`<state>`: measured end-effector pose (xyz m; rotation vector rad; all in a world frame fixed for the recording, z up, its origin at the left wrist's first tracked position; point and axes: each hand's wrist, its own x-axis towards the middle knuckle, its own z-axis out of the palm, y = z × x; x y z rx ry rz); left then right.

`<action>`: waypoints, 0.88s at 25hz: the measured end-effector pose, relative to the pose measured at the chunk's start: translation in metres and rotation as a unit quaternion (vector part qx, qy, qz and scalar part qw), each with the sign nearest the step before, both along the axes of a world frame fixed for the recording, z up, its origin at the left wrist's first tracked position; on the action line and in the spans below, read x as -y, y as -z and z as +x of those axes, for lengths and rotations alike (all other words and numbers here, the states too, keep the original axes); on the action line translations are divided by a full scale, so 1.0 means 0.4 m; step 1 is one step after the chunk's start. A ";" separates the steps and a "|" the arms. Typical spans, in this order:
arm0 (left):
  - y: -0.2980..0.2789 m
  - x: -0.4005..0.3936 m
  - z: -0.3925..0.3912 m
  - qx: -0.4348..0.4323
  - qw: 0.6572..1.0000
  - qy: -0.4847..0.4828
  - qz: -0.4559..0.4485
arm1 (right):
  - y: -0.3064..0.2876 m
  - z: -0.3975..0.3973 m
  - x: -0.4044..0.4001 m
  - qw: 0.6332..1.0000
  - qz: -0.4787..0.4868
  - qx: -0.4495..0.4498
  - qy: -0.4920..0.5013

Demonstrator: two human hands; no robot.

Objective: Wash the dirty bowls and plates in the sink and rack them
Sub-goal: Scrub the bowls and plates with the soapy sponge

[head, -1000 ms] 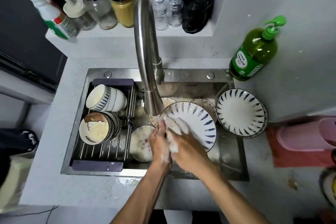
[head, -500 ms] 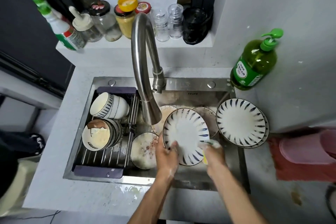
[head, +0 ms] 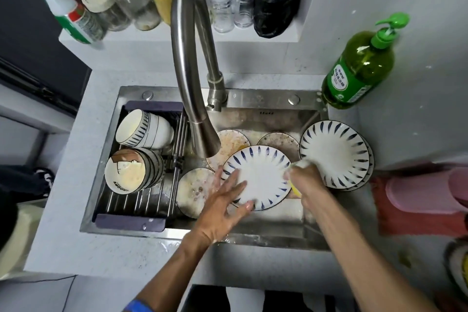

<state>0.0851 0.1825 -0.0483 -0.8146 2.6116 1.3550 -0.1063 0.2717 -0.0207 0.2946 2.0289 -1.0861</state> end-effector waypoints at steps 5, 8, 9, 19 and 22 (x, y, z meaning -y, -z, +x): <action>0.025 0.064 -0.035 -0.083 0.959 0.154 -0.225 | -0.092 -0.008 -0.025 0.983 -0.123 0.136 0.020; -0.074 -0.038 -0.098 -0.111 0.989 -0.098 0.020 | -0.087 0.062 -0.017 0.937 -0.280 0.109 0.177; -0.097 -0.069 -0.117 -0.079 0.966 -0.201 0.141 | -0.064 0.086 -0.002 0.963 -0.227 0.017 0.146; -0.088 -0.046 -0.115 -0.059 0.796 -0.422 0.430 | 0.043 0.092 0.024 0.858 -0.077 -0.442 -0.251; -0.096 -0.048 -0.115 -0.060 0.794 -0.417 0.439 | 0.039 0.055 0.046 0.881 -0.064 -0.398 -0.247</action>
